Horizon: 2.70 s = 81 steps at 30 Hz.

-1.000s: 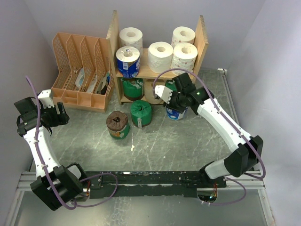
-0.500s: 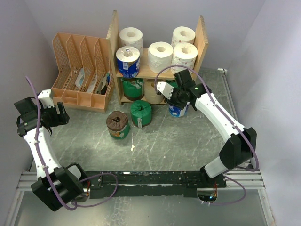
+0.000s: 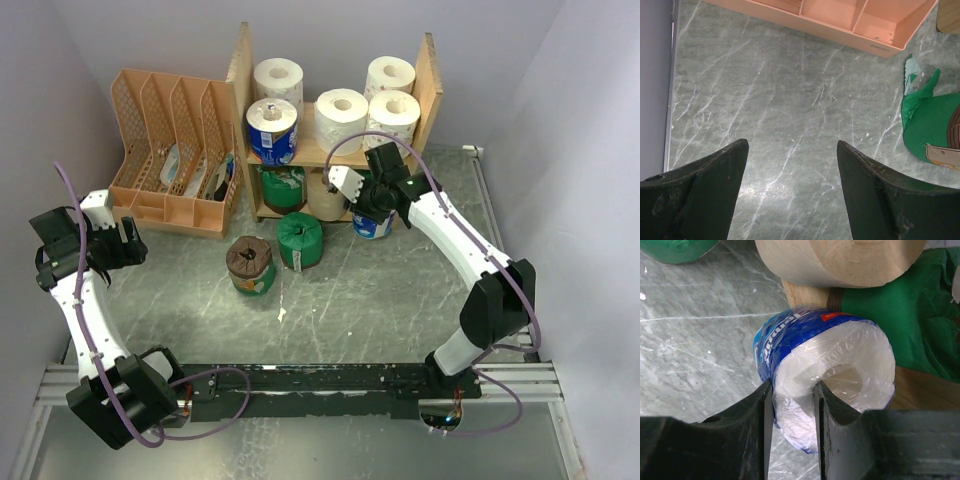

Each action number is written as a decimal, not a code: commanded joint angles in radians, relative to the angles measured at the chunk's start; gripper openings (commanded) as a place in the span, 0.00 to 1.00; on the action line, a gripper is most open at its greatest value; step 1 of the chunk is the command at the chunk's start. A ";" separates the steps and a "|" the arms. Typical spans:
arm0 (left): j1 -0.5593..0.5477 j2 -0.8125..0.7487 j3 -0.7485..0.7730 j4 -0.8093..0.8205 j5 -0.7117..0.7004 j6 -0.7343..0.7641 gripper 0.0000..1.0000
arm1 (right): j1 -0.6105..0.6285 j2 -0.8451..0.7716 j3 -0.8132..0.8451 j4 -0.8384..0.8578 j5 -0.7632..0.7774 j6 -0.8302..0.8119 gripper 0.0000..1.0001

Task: Place and organize the paper towels onto the shelf

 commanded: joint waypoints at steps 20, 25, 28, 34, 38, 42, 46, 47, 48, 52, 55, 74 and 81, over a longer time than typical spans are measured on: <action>0.004 -0.016 -0.004 -0.005 0.029 0.013 0.82 | -0.081 0.048 0.064 0.157 -0.010 -0.037 0.00; 0.003 -0.015 -0.003 -0.005 0.030 0.013 0.83 | -0.082 0.053 0.046 0.196 -0.009 -0.030 0.00; 0.003 -0.014 -0.003 -0.005 0.030 0.014 0.83 | -0.083 0.059 0.045 0.198 -0.014 -0.025 0.00; 0.004 -0.011 -0.002 -0.006 0.033 0.016 0.82 | -0.083 0.046 0.047 0.181 -0.023 -0.028 0.19; 0.004 -0.011 -0.001 -0.007 0.034 0.016 0.82 | -0.082 0.026 0.046 0.177 -0.027 -0.026 0.34; 0.003 -0.011 -0.002 -0.007 0.034 0.016 0.82 | -0.082 0.014 0.047 0.167 -0.028 -0.023 0.39; 0.004 -0.014 -0.002 -0.006 0.035 0.016 0.82 | -0.081 0.001 0.047 0.158 -0.031 -0.018 0.48; 0.004 -0.013 -0.002 -0.006 0.033 0.016 0.82 | -0.081 -0.003 0.042 0.159 -0.031 -0.017 0.49; 0.004 -0.014 -0.002 -0.006 0.034 0.016 0.82 | -0.081 -0.009 0.037 0.161 -0.030 -0.016 0.49; 0.004 -0.013 -0.002 -0.007 0.036 0.016 0.82 | -0.081 -0.019 0.022 0.170 -0.020 -0.018 0.50; 0.004 -0.015 -0.003 -0.006 0.035 0.016 0.82 | -0.081 -0.027 0.016 0.164 -0.021 -0.018 0.50; 0.004 -0.010 -0.004 -0.005 0.036 0.016 0.82 | -0.055 -0.122 0.000 -0.079 -0.117 -0.003 0.52; 0.004 -0.006 -0.003 -0.005 0.037 0.017 0.82 | 0.037 -0.122 -0.088 -0.208 -0.062 0.007 0.52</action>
